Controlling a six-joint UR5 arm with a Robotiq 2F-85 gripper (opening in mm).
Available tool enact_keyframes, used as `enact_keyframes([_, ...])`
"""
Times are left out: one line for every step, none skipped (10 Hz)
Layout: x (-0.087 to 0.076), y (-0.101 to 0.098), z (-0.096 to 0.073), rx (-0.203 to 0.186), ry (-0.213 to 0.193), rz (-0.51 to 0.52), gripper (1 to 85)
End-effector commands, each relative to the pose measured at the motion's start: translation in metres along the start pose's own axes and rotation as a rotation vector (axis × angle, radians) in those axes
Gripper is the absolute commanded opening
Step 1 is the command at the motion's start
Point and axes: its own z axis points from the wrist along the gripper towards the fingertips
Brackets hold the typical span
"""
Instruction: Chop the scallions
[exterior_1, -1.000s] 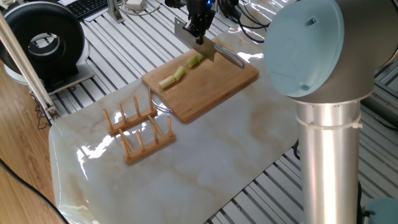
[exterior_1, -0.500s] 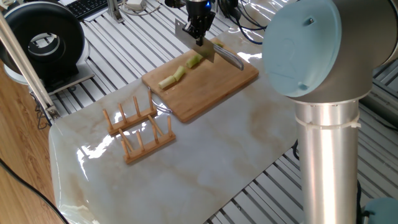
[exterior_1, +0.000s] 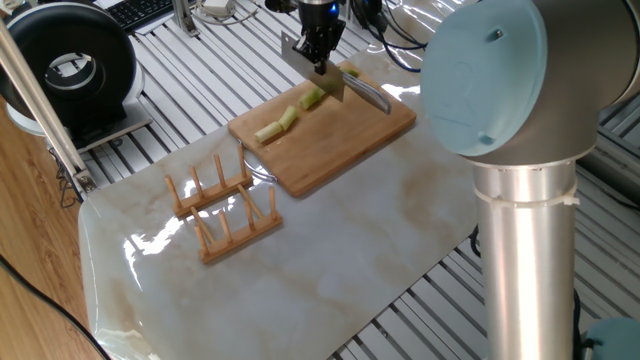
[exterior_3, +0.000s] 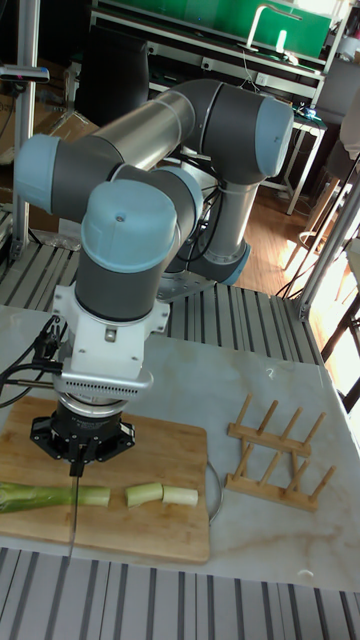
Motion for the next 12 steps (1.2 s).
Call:
enact_keyframes([-0.003, 0.003, 0.002, -0.014, -0.005, 0.01, 1.3])
enact_keyframes([-0.004, 0.004, 0.006, -0.015, -0.007, 0.013, 1.3])
enact_keyframes([-0.007, 0.004, 0.01, -0.019, -0.014, 0.013, 1.3])
enact_keyframes([-0.008, 0.006, 0.014, -0.022, -0.015, 0.008, 1.3])
enact_keyframes([-0.009, 0.006, 0.015, -0.022, -0.019, 0.008, 1.3])
enact_keyframes([-0.01, 0.006, 0.015, -0.023, -0.02, 0.006, 1.3])
enact_keyframes([-0.01, 0.007, 0.015, -0.026, -0.021, 0.006, 1.3])
enact_keyframes([-0.01, 0.007, 0.015, -0.025, -0.02, 0.005, 1.3])
enact_keyframes([-0.01, 0.006, 0.016, -0.022, -0.02, 0.005, 1.3])
enact_keyframes([-0.01, 0.005, 0.017, -0.02, -0.02, -0.004, 1.3])
enact_keyframes([-0.011, 0.004, 0.025, -0.032, -0.027, -0.02, 1.3])
enact_keyframes([-0.008, -0.002, 0.033, -0.017, -0.021, -0.033, 1.3])
